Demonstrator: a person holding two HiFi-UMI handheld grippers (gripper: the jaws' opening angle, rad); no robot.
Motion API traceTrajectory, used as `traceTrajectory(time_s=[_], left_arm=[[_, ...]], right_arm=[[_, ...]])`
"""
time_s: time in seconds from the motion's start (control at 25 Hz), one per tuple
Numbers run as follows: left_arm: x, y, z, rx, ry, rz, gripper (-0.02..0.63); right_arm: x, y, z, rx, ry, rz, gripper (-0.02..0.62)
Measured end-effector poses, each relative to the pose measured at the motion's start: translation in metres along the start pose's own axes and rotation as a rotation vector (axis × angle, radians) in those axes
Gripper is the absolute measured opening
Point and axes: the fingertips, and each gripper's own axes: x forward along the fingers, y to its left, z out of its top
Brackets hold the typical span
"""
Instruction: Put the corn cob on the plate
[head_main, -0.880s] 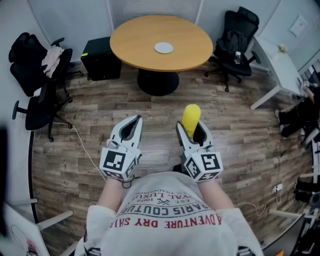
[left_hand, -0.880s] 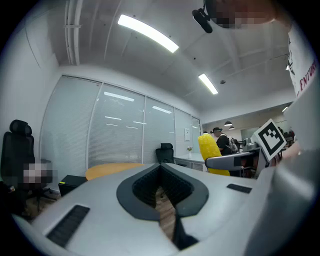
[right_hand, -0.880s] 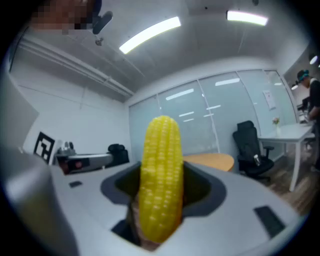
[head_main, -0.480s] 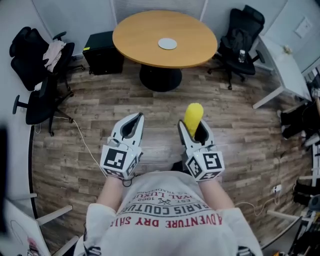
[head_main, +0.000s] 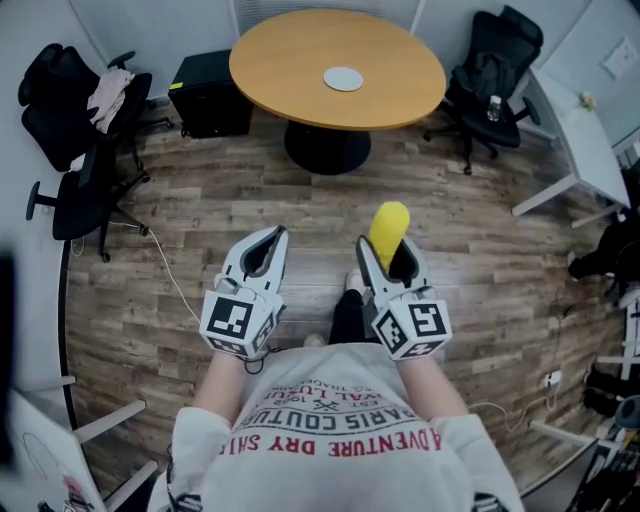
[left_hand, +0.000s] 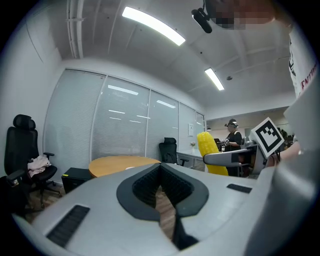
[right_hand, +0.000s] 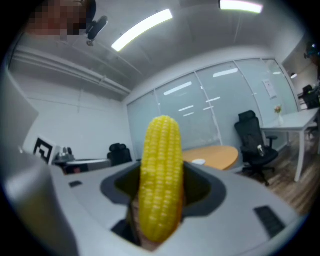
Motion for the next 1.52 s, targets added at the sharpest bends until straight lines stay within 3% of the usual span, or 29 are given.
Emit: traceTrajectory(time_s=[0.4,0.68,1.04,1.52], left_arm=[[0.068,0.035,-0.008,-0.01,0.019,0.044,0.032],[0.161,0.069,-0.001,0.003,0.034,0.06,0.032],[0.287,0.123,0.019,0.0,0.02,0.11,0.032],[0.39,0.167,0.019,-0.022,0.047,0.112,0.032]], right_arm=[[0.073,-0.04,0.0,0.019,0.034,0.051,0.264],[0.161,-0.1,0.021,0.075,0.061,0.073,0.264],[0.278,-0.172,0.053,0.05,0.079,0.126,0.264],[0.368,-0.233,0.068,0.043,0.124,0.129,0.264]])
